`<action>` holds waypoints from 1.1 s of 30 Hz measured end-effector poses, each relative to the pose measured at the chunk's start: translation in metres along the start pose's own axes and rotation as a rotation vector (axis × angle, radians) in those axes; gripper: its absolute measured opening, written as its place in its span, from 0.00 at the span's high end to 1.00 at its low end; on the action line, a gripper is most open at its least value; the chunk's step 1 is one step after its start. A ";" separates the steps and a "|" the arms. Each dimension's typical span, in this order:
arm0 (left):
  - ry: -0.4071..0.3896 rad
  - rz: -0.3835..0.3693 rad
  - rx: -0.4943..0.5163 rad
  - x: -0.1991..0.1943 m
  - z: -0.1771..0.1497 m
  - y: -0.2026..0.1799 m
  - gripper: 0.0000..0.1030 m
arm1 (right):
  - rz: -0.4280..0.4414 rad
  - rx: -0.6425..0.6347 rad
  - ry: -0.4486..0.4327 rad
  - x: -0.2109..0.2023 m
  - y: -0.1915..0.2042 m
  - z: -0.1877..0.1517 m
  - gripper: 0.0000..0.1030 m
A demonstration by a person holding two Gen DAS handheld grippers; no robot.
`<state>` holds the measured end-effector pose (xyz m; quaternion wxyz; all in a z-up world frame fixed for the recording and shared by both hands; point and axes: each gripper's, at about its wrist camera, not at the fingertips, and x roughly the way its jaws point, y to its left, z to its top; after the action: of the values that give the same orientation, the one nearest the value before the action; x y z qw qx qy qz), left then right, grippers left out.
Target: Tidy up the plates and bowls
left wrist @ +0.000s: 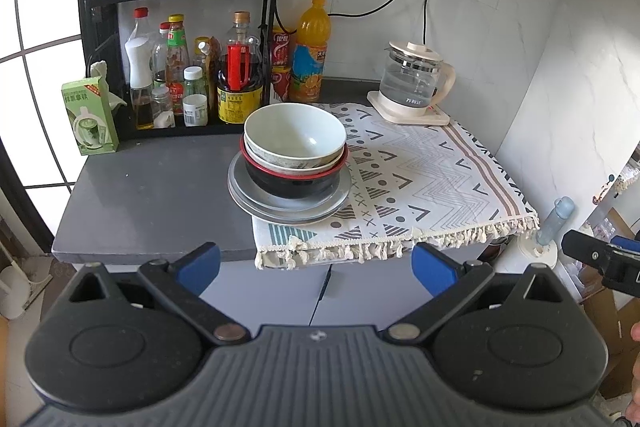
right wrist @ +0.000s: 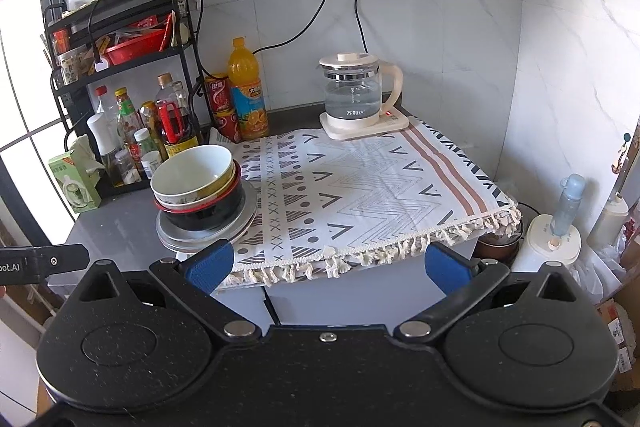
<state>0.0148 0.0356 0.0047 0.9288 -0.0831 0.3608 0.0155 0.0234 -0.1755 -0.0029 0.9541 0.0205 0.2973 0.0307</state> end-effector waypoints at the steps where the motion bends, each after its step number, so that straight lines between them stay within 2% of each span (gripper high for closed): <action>1: 0.001 -0.001 -0.001 0.000 0.000 0.000 0.02 | -0.001 0.001 0.001 0.000 0.000 0.000 0.00; 33: 0.005 -0.001 -0.004 -0.001 -0.003 -0.002 0.02 | -0.003 -0.017 0.002 -0.003 0.003 -0.003 0.00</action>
<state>0.0122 0.0334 0.0034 0.9277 -0.0851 0.3633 0.0153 0.0191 -0.1722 -0.0030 0.9540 0.0119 0.2980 0.0316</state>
